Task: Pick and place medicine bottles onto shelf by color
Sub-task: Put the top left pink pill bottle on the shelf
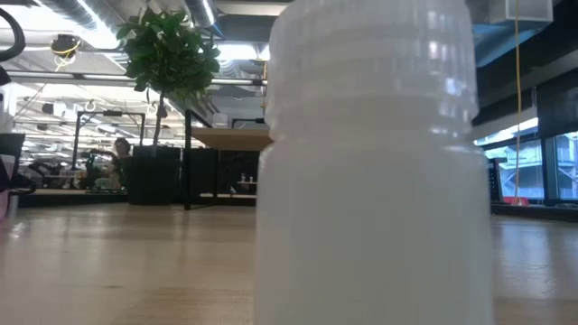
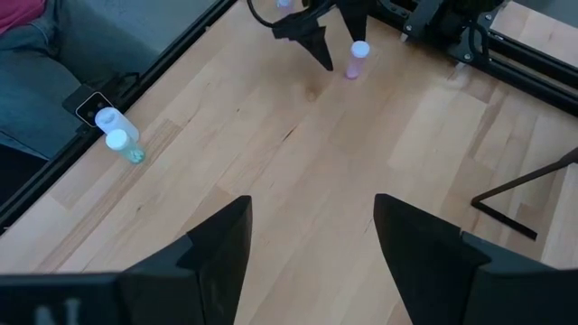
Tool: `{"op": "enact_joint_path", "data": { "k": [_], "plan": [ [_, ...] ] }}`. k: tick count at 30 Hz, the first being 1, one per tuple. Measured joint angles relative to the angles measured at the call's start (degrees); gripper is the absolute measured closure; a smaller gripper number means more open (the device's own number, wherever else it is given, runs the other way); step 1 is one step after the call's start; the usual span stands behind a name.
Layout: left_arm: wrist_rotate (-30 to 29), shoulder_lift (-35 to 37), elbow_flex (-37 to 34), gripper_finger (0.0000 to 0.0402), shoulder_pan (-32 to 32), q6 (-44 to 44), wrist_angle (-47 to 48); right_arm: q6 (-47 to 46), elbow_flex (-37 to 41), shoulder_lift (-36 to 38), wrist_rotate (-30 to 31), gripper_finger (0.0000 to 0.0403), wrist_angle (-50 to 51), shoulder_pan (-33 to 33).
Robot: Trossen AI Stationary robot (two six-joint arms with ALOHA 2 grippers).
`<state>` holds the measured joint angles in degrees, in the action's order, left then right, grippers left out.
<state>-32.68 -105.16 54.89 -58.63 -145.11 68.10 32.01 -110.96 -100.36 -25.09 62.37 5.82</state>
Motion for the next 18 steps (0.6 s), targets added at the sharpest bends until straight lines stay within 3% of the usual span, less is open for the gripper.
{"op": "enact_joint_path", "data": {
  "k": [18],
  "plan": [
    [-1.0, 0.0, 0.0, 0.0063, -0.4, 3.1, 0.2, 0.0, 0.0, 0.0, 0.0, 0.0167, 0.0, 0.0]
  ]
}}
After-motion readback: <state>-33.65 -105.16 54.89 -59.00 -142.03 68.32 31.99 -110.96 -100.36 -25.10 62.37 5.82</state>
